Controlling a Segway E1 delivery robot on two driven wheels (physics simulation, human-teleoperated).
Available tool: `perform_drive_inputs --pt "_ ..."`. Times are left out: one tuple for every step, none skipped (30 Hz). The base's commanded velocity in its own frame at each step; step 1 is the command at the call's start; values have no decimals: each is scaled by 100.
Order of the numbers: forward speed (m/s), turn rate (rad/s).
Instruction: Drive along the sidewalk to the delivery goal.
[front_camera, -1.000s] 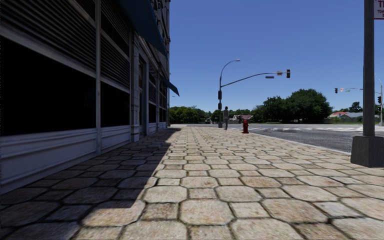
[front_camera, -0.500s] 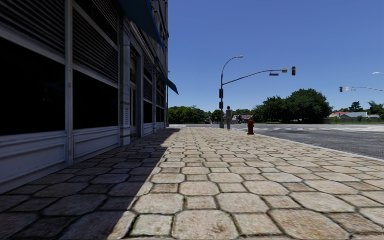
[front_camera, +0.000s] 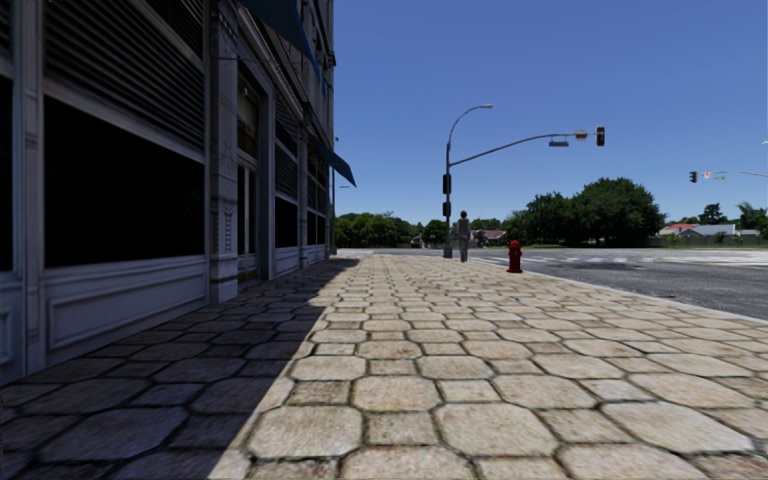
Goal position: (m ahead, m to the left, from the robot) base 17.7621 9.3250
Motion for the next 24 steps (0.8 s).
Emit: perform_drive_inputs --pt "200 0" --pt "200 0" --pt "200 0" --pt "200 0" --pt "200 0" --pt "200 0" --pt "200 0" --pt "200 0" --pt "200 0" --pt "200 0" --pt "200 0" --pt "200 0" --pt "200 0" --pt "200 0" --pt "200 0" --pt "200 0" --pt "200 0" --pt "200 0" --pt "200 0" --pt "200 0" --pt "200 0" --pt "200 0" --pt "200 0" --pt "200 0"
